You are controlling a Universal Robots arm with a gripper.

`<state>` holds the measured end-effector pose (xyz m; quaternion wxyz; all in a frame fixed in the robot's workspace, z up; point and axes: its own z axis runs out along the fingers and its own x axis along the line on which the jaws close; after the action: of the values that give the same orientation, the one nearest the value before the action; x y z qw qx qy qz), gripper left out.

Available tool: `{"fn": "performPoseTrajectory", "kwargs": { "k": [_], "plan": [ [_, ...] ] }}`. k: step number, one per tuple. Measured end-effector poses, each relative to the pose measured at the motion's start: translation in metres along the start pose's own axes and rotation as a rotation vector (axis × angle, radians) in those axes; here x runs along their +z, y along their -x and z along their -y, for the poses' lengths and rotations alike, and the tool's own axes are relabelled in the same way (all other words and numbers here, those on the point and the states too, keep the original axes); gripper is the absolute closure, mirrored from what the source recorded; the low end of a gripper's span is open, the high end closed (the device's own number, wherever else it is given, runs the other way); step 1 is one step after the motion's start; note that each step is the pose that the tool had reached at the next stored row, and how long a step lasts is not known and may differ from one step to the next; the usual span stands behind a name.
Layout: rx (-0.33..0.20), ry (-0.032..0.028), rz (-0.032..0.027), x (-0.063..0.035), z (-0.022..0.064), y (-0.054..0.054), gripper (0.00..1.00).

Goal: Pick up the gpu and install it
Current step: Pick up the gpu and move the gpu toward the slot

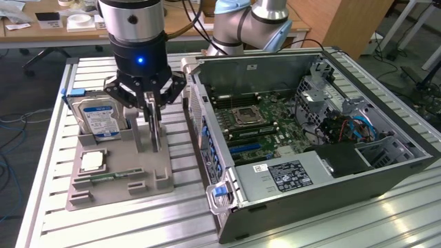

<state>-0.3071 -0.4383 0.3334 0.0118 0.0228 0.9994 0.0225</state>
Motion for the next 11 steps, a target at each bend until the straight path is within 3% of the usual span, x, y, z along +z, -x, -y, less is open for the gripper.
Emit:
{"fn": "performPoseTrajectory", "kwargs": {
  "k": [11],
  "plan": [
    [0.000,0.0001,0.0000,-0.0290,-0.0013,0.001,0.73]
  ]
}}
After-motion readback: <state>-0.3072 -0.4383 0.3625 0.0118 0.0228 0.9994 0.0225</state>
